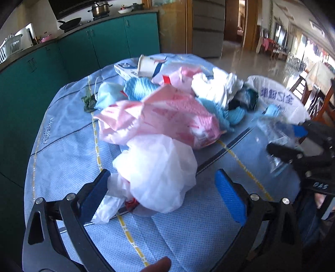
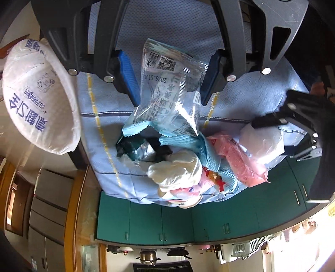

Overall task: Collect trash
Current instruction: 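Grasp the clear snack wrapper with the right tool while the left grasps the white bag, then drop the clear wrapper into the bin with the right tool while the left carries the white bag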

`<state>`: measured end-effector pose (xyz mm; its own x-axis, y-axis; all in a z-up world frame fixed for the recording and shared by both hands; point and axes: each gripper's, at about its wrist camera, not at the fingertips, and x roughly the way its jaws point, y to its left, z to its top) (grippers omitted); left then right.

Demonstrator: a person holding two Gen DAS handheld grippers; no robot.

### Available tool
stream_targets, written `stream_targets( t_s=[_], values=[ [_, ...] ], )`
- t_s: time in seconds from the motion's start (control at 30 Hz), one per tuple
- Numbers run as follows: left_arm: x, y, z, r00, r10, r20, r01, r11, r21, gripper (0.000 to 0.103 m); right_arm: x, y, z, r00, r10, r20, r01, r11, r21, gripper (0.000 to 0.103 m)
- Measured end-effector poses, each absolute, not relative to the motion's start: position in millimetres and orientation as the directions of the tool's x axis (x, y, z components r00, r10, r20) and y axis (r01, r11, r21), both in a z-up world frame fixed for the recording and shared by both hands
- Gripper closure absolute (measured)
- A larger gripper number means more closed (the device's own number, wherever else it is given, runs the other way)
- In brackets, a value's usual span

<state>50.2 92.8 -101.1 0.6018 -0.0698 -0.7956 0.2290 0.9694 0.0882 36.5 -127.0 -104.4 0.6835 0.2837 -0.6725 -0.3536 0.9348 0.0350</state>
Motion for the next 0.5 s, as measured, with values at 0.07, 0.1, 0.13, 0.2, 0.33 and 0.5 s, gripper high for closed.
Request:
stream_targets(
  t_s=[0.07,0.1,0.13,0.2,0.33,0.5],
  values=[
    [55,90,-107,0.59,-0.031,-0.807,0.215,0.969,0.121,0.017,36,-128,-103,0.69,0.28,-0.667,-0.354,0.935,0.025,0.045],
    [56,90,-109,0.588,-0.021,-0.809,0.209,0.97,0.127,0.026,38,-133,-104,0.693,0.277,-0.665,-0.354,0.935,0.021,0.045],
    [58,90,-110,0.588,-0.009,-0.808,0.199,0.971,0.134,0.033,37,-133,-104,0.697,0.273,-0.663,-0.352,0.936,0.015,0.045],
    [59,93,-109,0.598,0.0,-0.801,0.189,0.972,0.142,0.039,39,-133,-103,0.7,0.27,-0.661,-0.35,0.937,0.011,0.045],
    [46,92,-96,0.632,-0.021,-0.775,0.198,0.971,0.135,0.057,35,-140,-104,0.704,0.265,-0.659,-0.336,0.942,0.019,0.045],
    [27,85,-81,0.703,-0.006,-0.711,0.188,0.966,0.178,0.064,36,-148,-100,0.718,0.26,-0.646,-0.316,0.948,0.031,0.045]
  ],
)
